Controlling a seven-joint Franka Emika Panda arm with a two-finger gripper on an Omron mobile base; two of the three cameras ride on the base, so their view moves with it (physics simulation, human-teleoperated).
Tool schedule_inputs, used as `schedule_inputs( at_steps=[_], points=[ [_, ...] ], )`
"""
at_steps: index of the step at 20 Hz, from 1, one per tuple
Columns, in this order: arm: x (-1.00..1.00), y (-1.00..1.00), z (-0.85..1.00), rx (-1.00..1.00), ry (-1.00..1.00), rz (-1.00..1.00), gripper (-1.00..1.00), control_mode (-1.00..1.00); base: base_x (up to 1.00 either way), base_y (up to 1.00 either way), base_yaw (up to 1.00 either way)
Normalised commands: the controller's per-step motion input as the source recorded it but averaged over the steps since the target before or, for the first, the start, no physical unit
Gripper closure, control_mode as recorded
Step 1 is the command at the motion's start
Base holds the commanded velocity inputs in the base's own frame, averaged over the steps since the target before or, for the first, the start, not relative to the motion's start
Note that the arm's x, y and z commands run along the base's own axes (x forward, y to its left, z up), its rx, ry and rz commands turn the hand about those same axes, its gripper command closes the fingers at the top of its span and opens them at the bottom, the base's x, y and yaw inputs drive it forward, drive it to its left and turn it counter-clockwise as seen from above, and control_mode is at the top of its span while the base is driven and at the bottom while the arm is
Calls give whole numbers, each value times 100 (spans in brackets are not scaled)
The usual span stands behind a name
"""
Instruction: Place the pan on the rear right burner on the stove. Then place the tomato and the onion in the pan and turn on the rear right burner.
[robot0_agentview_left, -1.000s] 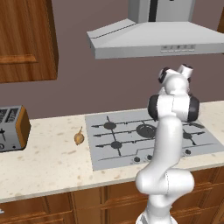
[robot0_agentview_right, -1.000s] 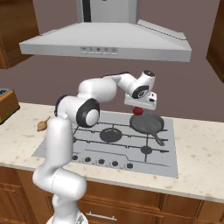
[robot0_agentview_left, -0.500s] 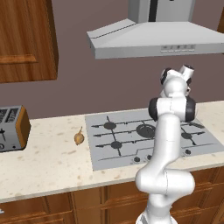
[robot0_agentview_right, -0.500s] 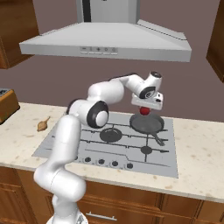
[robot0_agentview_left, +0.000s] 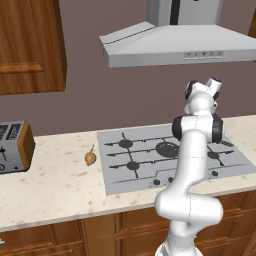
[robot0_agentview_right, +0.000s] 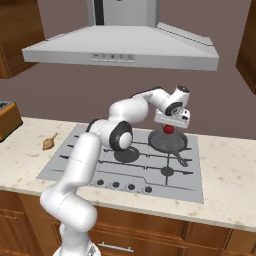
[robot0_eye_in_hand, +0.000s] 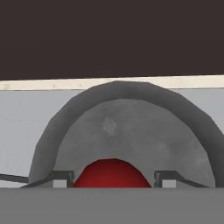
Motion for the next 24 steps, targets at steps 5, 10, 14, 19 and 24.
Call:
schedule_inputs(
  at_steps=[5, 10, 14, 19, 24],
  points=[
    [0, 0, -28, 2, 0, 0, 100, -100, 0, 0, 0],
    [0, 0, -21, 1, 0, 0, 100, -100, 0, 0, 0],
    [0, 0, -23, 0, 0, 0, 100, -100, 0, 0, 0],
    [0, 0, -28, 2, 0, 0, 100, -100, 0, 0, 0],
    [0, 0, -11, 1, 0, 0, 100, -100, 0, 0, 0]
  ],
)
